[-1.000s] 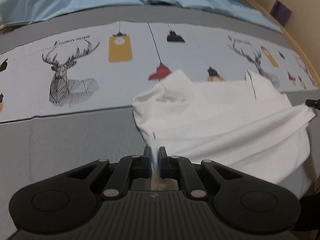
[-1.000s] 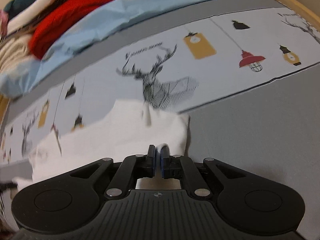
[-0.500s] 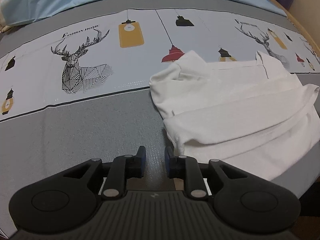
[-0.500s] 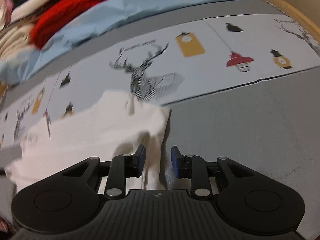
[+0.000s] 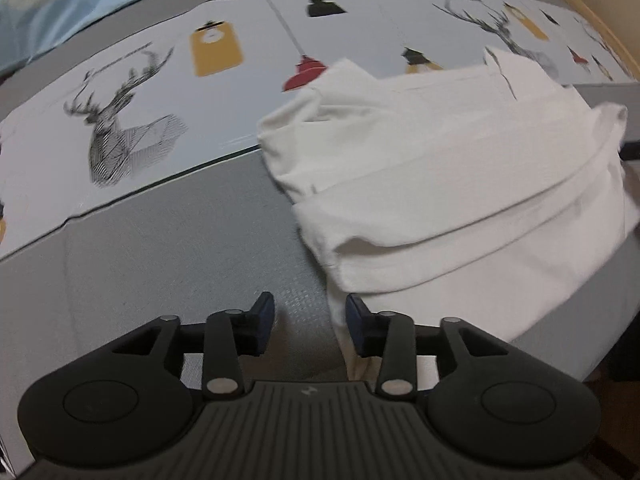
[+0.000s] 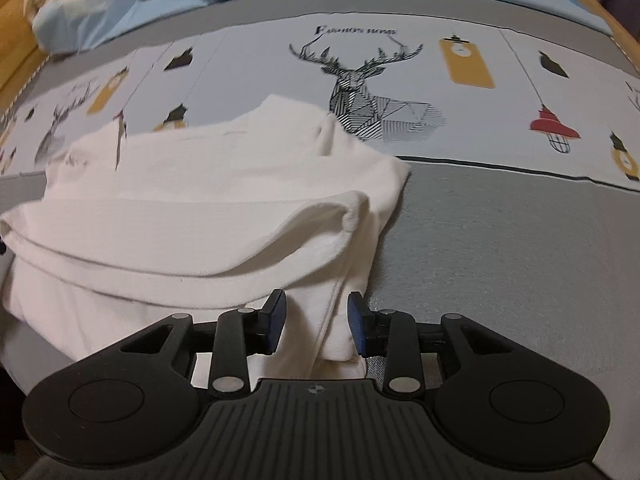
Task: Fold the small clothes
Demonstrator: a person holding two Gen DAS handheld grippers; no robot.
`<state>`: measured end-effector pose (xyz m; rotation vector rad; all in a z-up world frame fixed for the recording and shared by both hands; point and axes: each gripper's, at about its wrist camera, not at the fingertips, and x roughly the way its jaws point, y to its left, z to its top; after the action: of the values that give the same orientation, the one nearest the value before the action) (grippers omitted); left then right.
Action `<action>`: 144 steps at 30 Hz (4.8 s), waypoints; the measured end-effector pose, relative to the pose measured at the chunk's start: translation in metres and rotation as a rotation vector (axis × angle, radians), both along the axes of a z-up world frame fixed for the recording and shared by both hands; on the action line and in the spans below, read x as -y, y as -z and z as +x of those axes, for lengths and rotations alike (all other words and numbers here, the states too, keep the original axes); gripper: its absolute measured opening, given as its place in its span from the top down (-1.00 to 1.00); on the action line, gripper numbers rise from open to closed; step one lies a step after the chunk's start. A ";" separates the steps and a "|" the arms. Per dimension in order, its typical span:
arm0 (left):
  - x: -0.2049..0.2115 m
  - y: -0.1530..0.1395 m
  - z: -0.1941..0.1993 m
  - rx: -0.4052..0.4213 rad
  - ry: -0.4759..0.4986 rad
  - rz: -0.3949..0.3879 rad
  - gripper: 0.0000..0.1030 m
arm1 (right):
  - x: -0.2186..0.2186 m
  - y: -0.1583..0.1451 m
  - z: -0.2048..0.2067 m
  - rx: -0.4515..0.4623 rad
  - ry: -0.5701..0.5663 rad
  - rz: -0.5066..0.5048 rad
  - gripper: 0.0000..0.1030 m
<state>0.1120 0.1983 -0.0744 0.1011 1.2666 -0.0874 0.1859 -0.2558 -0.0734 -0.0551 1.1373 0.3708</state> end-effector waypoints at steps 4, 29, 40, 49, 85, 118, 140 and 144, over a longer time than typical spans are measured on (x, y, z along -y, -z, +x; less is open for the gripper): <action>0.010 0.011 0.006 -0.017 0.030 0.038 0.07 | -0.007 0.008 0.001 -0.003 -0.028 -0.062 0.31; -0.001 0.016 0.055 0.224 -0.045 -0.016 0.14 | -0.004 0.022 0.052 0.195 0.121 0.056 0.31; 0.004 0.029 0.071 0.225 -0.017 -0.031 0.14 | -0.020 0.033 0.063 0.177 0.069 0.051 0.31; 0.004 0.031 0.079 0.211 0.039 -0.054 0.85 | -0.021 0.030 0.071 0.177 0.056 0.071 0.86; -0.059 0.022 0.063 0.036 -0.180 -0.335 0.45 | 0.025 0.017 0.062 0.027 0.209 0.232 0.08; -0.046 0.046 -0.027 -0.150 0.040 -0.223 0.92 | 0.053 0.020 -0.025 -0.175 0.011 0.132 0.94; -0.001 0.051 -0.014 -0.131 0.224 -0.085 0.67 | -0.006 0.037 -0.015 -0.135 -0.192 -0.027 0.94; -0.016 0.012 0.008 0.079 0.124 -0.170 0.65 | -0.009 0.003 -0.009 -0.015 -0.171 0.033 0.88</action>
<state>0.1203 0.2139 -0.0866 0.0363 1.1684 -0.2943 0.1769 -0.2471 -0.0768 -0.1215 1.1443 0.5428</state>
